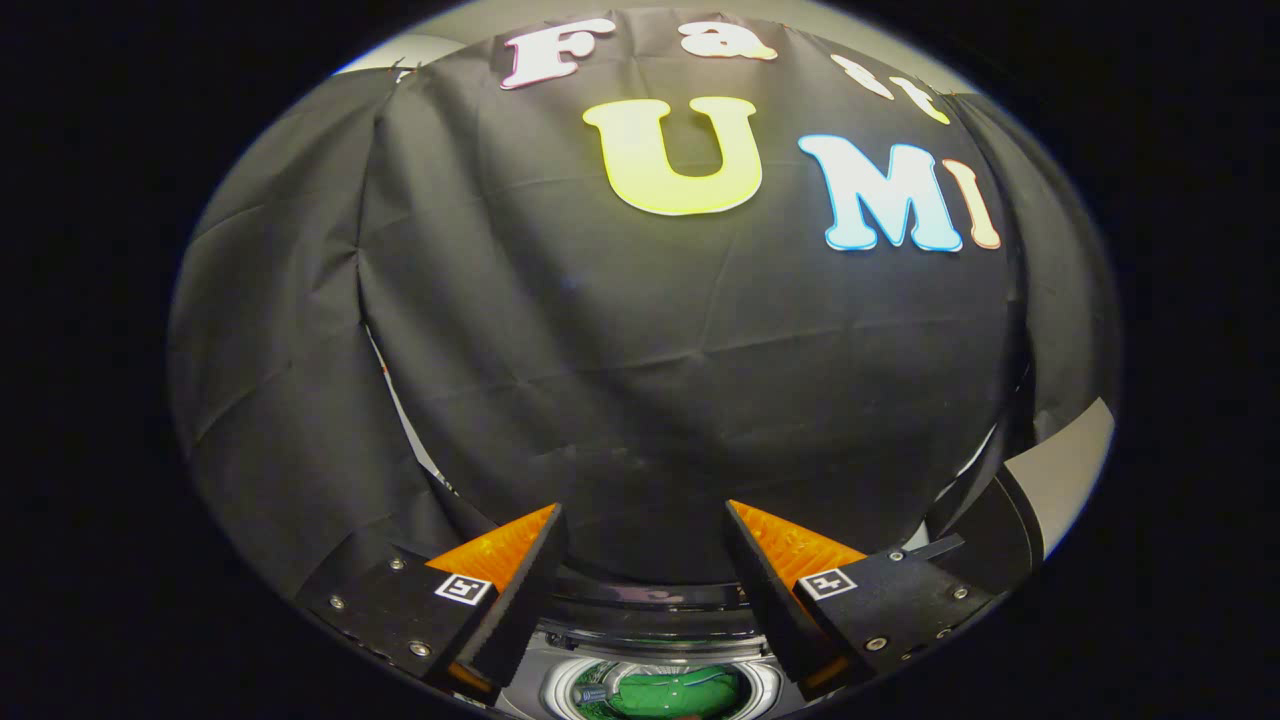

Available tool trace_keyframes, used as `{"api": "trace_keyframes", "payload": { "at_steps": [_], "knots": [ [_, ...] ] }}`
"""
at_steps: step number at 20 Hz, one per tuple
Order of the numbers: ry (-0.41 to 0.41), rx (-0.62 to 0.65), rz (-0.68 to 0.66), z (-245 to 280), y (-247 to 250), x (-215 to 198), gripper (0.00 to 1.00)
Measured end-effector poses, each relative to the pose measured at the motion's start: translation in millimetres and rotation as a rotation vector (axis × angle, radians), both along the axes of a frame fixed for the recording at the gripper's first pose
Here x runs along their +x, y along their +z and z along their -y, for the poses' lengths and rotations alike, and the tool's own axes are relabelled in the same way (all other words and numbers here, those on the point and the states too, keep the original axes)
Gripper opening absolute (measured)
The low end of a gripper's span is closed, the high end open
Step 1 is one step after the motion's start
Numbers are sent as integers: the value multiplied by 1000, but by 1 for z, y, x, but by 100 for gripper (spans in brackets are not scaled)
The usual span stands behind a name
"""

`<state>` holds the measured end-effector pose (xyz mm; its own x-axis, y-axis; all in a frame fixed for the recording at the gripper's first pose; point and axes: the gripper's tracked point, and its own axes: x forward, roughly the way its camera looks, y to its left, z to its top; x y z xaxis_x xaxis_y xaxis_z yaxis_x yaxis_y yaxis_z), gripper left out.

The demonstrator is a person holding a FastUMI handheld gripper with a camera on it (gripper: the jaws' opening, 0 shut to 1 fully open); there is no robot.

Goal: Put the clothes into the washing machine and then close the washing machine lid.

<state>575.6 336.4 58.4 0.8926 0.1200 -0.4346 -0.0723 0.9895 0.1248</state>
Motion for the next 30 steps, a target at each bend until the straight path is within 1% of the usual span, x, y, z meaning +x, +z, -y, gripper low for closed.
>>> {"api": "trace_keyframes", "payload": {
  "at_steps": [5, 7, 8, 15, 30],
  "knots": [
    [-42, -9, -114, 5, -23, 6, 96],
    [-43, -65, -106, 10, -24, 7, 96],
    [-30, -87, -94, 9, -23, 6, 96],
    [-15, -74, 32, 8, -17, -12, 96],
    [25, -68, 160, 5, -25, -78, 95]
  ]
}}
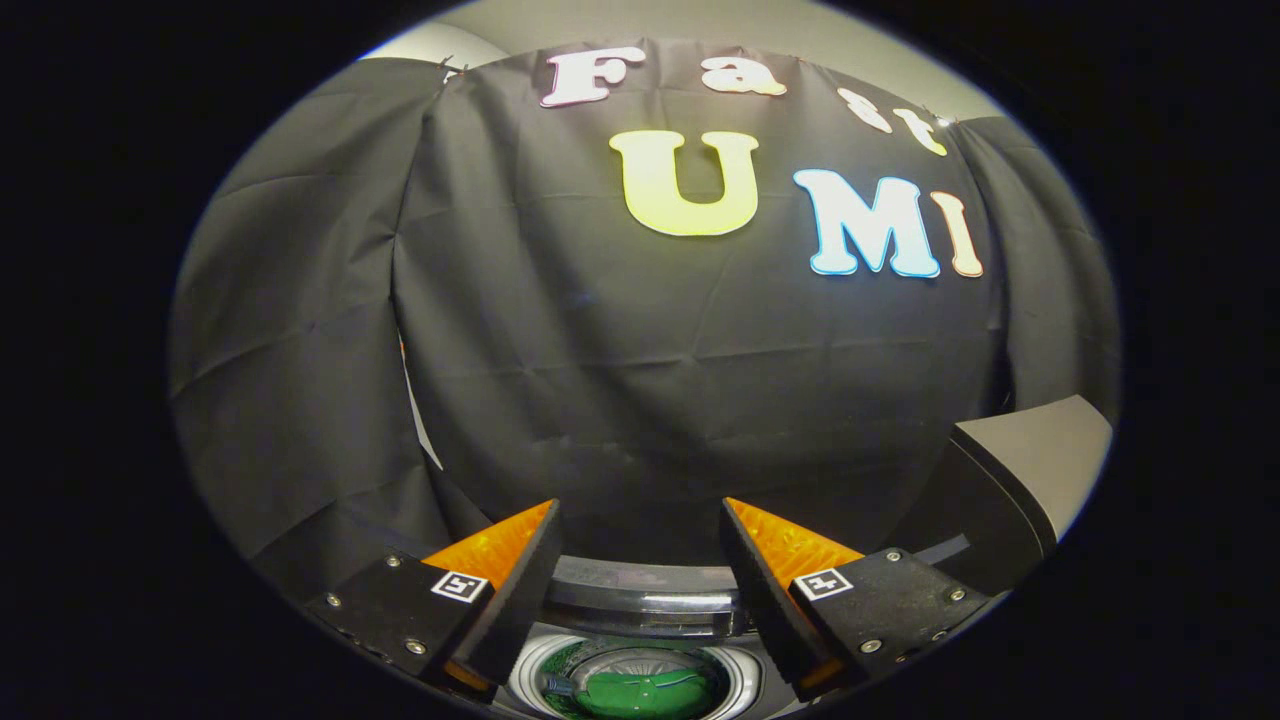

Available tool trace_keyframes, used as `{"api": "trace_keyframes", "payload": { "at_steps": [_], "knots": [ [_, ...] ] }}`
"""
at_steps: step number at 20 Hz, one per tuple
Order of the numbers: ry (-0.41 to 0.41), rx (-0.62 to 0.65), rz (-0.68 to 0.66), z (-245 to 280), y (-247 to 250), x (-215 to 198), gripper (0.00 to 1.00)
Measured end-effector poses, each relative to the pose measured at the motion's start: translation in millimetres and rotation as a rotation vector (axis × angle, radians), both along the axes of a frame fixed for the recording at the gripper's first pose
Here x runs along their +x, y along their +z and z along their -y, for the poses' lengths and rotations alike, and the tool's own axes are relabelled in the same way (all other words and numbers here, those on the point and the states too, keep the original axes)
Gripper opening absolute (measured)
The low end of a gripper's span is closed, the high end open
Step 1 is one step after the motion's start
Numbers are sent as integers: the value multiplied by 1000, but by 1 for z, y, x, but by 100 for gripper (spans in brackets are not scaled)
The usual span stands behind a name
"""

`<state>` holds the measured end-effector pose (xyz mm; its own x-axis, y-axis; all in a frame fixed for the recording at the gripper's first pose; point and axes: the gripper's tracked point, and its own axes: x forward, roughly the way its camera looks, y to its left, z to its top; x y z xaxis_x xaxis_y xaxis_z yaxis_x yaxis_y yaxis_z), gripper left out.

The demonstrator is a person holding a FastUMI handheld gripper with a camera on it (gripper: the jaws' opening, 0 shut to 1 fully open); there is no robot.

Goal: Put the clothes into the washing machine and then close the washing machine lid.

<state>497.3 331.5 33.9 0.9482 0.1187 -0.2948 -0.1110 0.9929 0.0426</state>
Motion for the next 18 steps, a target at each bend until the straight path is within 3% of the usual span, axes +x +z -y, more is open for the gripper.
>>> {"api": "trace_keyframes", "payload": {
  "at_steps": [14, 18],
  "knots": [
    [51, 12, 9, -3, -25, -51, 95],
    [55, -22, -48, 2, -55, -66, 95]
  ]
}}
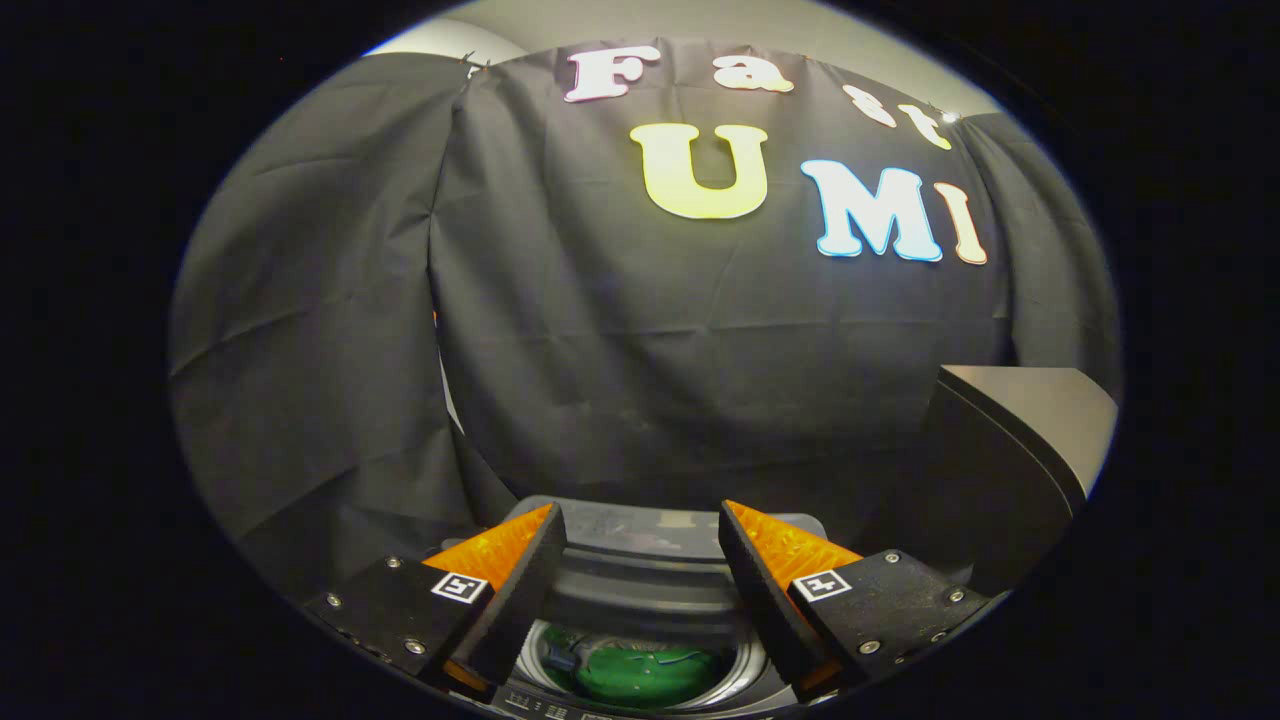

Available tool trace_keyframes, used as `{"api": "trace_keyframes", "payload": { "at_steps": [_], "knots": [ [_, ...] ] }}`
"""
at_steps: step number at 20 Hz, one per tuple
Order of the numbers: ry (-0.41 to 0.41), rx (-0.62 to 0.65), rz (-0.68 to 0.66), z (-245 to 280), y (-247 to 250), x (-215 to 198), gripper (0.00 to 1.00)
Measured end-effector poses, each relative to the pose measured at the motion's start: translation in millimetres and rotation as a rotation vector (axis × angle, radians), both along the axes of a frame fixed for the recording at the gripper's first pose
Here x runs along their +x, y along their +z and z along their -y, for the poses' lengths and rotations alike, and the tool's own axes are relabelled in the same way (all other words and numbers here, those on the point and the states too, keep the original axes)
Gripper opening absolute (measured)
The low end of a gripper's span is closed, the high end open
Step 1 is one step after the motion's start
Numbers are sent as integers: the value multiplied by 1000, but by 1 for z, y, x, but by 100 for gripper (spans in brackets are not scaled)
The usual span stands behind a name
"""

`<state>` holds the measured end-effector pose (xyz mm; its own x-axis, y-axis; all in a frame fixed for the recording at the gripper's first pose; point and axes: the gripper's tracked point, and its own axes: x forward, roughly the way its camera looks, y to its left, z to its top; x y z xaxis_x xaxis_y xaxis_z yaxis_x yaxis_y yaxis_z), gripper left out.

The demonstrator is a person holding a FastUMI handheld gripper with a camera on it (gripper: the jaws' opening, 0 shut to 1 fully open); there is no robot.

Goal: Put the clothes into the washing machine and then close the washing machine lid.

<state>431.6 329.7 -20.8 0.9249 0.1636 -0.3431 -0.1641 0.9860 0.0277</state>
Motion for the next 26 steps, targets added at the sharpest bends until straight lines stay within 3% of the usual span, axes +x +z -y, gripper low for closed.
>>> {"api": "trace_keyframes", "payload": {
  "at_steps": [12, 19, 26],
  "knots": [
    [81, 11, -87, -13, -69, -47, 95],
    [83, 29, -24, -24, -57, -65, 95],
    [81, 40, 69, -17, -4, -93, 95]
  ]
}}
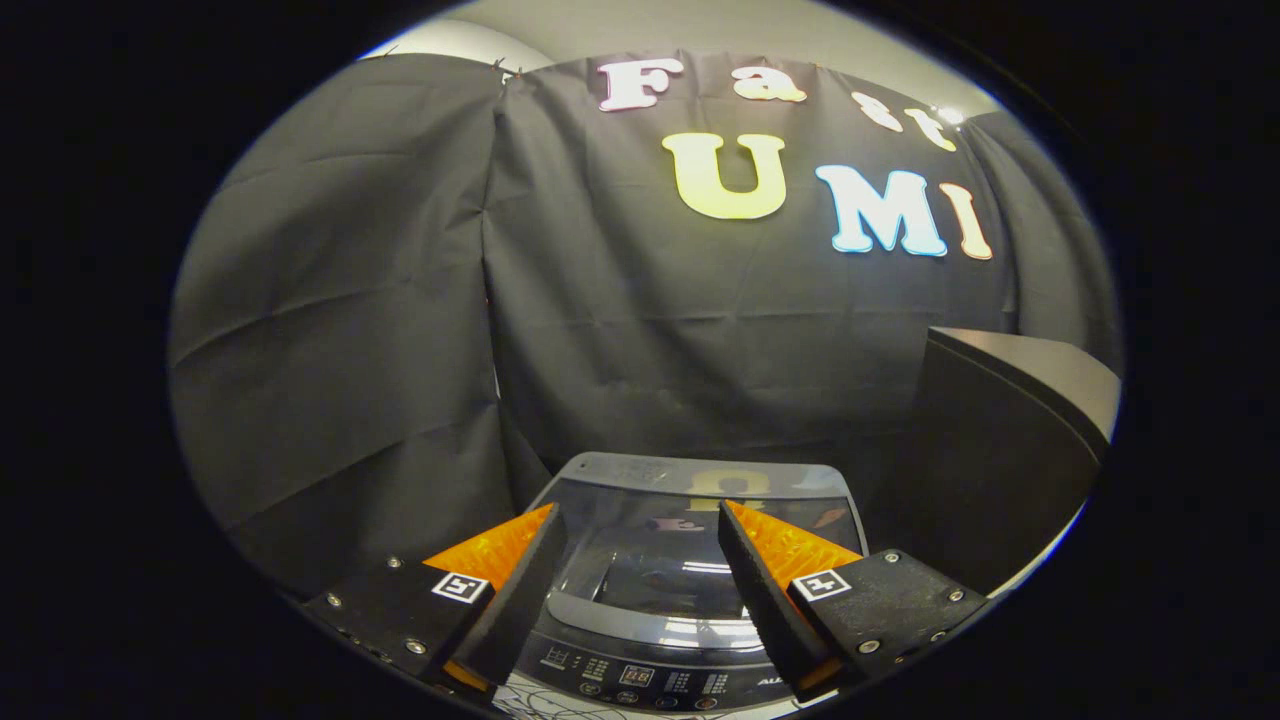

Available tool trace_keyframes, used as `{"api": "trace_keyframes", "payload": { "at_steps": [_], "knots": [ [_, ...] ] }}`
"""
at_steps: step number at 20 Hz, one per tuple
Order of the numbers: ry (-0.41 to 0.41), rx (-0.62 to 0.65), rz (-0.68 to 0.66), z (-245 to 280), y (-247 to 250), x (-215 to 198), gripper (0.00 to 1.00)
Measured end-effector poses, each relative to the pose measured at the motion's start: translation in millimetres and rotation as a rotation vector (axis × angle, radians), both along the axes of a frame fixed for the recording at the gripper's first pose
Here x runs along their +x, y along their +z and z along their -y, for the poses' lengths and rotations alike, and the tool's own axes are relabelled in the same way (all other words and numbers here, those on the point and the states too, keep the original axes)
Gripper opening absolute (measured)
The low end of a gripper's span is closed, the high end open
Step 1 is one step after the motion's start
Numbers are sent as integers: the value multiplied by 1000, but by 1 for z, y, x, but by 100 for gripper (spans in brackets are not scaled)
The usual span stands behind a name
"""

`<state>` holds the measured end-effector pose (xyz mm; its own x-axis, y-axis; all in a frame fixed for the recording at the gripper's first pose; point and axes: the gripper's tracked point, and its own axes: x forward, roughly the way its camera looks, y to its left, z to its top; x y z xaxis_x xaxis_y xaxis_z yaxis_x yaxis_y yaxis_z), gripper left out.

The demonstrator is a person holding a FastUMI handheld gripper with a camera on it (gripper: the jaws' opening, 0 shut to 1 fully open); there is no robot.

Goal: Put the clothes into the washing machine and then close the washing machine lid.

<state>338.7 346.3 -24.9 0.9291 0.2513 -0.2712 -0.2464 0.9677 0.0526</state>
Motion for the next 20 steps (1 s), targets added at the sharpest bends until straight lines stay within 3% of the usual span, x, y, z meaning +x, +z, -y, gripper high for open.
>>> {"api": "trace_keyframes", "payload": {
  "at_steps": [7, 20],
  "knots": [
    [66, 10, 93, 22, 42, -64, 95],
    [-32, 29, 211, 176, 121, -152, 94]
  ]
}}
